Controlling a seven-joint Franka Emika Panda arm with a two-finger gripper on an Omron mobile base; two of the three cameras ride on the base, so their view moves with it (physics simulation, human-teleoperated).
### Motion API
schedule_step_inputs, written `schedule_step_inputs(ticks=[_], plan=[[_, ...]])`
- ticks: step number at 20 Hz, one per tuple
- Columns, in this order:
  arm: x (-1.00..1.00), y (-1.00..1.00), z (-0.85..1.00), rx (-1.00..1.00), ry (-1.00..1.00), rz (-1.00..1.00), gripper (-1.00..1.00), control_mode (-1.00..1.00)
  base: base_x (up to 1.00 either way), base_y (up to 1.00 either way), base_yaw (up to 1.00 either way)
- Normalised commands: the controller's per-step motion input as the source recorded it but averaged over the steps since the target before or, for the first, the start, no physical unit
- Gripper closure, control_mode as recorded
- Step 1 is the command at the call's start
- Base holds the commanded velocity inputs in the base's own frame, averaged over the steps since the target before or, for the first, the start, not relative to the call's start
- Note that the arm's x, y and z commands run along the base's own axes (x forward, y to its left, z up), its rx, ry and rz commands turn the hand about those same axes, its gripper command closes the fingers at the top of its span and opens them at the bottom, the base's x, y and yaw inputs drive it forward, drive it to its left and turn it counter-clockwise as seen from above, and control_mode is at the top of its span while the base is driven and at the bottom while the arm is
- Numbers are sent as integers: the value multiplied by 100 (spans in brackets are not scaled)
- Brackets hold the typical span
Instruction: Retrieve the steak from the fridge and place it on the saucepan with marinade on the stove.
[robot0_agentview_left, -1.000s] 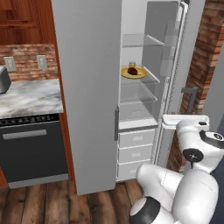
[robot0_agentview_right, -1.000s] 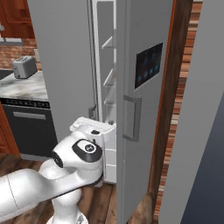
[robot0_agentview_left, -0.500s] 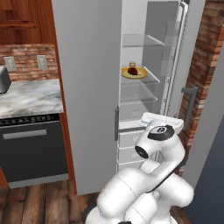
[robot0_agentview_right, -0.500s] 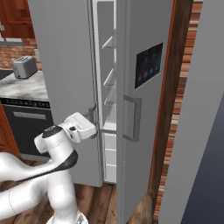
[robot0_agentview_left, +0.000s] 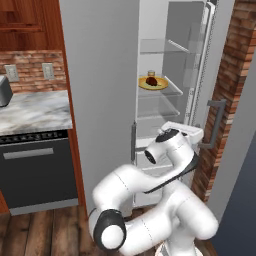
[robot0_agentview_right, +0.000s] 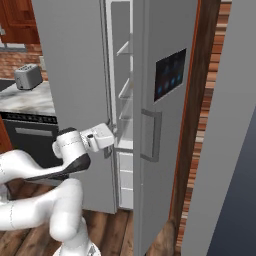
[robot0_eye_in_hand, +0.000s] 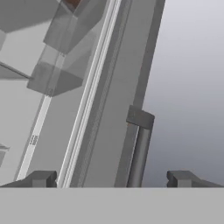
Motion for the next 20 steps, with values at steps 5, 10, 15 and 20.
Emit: schedule_step_inputs(ticks=[5, 10, 15, 20], plan=[[20, 0, 18, 1, -6, -9, -100, -100, 0, 0, 0], [0, 0, 15, 1, -11, -1, -100, -100, 0, 0, 0], [21, 0, 9, 0, -7, -7, -100, -100, 0, 0, 0], [44, 1, 3, 1, -2, -9, -100, -100, 0, 0, 0]])
